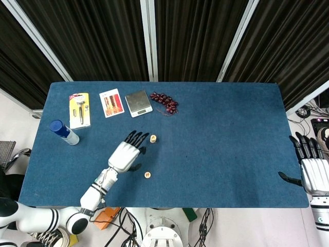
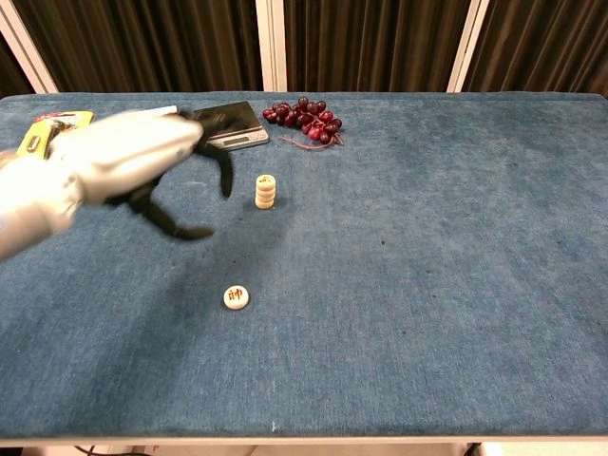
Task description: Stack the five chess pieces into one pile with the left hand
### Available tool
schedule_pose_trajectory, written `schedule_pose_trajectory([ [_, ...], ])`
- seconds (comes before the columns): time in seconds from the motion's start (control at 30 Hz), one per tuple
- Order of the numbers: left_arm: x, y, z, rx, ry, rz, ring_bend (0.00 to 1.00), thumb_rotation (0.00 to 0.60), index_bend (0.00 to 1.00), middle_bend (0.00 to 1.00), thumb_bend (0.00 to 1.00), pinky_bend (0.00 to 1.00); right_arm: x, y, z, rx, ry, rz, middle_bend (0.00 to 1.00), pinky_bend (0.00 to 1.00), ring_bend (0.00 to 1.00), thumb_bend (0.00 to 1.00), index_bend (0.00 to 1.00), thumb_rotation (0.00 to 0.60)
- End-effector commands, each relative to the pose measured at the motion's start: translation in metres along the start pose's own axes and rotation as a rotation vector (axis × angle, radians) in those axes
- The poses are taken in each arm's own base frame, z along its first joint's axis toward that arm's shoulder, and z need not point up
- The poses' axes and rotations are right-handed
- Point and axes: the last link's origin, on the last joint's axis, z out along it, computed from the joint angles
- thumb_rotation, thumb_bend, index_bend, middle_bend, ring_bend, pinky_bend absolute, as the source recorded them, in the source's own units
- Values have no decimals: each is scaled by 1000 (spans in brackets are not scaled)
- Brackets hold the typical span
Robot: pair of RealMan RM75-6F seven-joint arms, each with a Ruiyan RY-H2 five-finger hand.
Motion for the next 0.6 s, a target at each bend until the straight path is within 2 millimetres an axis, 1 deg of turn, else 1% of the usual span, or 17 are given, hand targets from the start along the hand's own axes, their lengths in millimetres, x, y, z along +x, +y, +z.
schedule_pose_trajectory([
  [0.03,-12,3,-13,-11,-21,-6,0,600,429,7,243,0,0,-1,0,4,1,-1,0,1,0,56,0,600],
  [0.13,-24,6,-18,-17,-58,3,0,600,429,6,250,0,0,-2,0,7,2,-2,0,0,0,56,0,600],
  [0.3,-37,13,-22,-26,-90,0,0,600,429,5,260,0,0,-3,0,7,1,-2,0,0,0,57,0,600],
  [0.6,-44,29,-16,-55,-104,-5,0,600,429,0,269,0,-1,-4,0,11,-2,-3,0,0,0,56,0,600],
])
